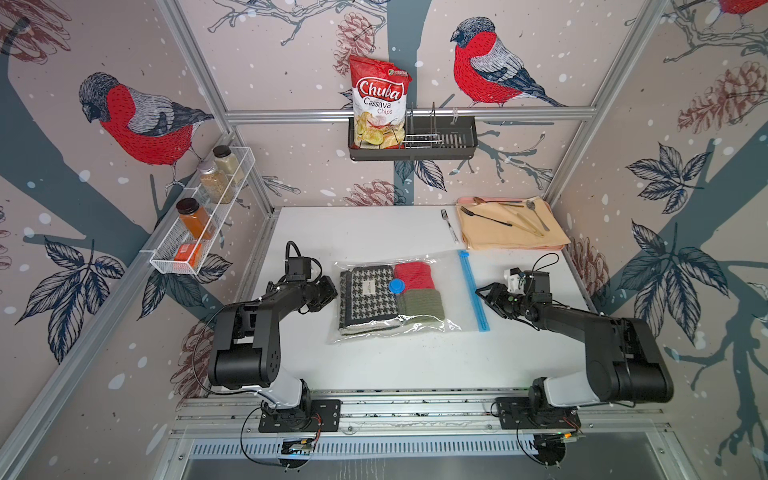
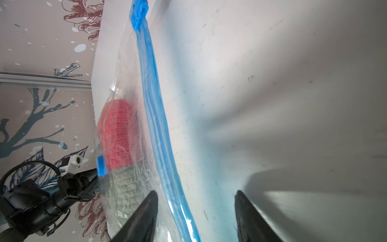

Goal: Take the scarf out of the vacuum bag
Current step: Adjust the scarf in the vacuum bag.

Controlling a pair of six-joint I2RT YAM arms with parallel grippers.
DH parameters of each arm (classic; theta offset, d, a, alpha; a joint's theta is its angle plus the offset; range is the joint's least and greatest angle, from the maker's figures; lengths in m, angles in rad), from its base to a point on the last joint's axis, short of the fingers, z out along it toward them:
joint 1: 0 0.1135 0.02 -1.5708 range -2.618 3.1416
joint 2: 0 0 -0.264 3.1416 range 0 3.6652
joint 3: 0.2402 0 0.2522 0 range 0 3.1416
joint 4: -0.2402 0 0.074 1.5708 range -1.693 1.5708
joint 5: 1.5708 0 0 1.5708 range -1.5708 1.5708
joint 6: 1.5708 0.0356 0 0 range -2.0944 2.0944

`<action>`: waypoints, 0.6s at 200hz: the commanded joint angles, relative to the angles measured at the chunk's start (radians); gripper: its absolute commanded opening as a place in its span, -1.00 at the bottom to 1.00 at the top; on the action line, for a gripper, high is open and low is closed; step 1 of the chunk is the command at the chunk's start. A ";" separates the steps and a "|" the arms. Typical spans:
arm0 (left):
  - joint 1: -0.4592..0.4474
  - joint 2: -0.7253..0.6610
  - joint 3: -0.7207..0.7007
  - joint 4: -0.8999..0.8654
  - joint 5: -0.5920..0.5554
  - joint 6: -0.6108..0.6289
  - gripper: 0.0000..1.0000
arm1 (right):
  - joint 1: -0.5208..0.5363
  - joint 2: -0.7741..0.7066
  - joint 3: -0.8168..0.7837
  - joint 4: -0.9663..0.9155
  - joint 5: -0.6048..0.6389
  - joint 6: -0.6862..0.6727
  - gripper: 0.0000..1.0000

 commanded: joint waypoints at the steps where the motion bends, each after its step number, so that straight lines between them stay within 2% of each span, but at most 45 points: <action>1: -0.005 0.007 0.014 -0.024 -0.026 0.006 -1.00 | 0.000 0.018 -0.005 0.117 -0.085 0.037 0.18; 69: -0.020 0.022 0.038 -0.035 -0.037 0.010 -1.00 | -0.018 0.152 0.002 0.302 -0.166 0.130 0.11; 105: -0.022 0.032 0.042 -0.036 -0.035 0.011 -1.00 | -0.022 0.176 -0.007 0.343 -0.185 0.148 -0.29; 120: -0.023 0.036 0.043 -0.034 -0.034 0.012 -1.00 | -0.022 0.176 -0.008 0.343 -0.187 0.150 -0.37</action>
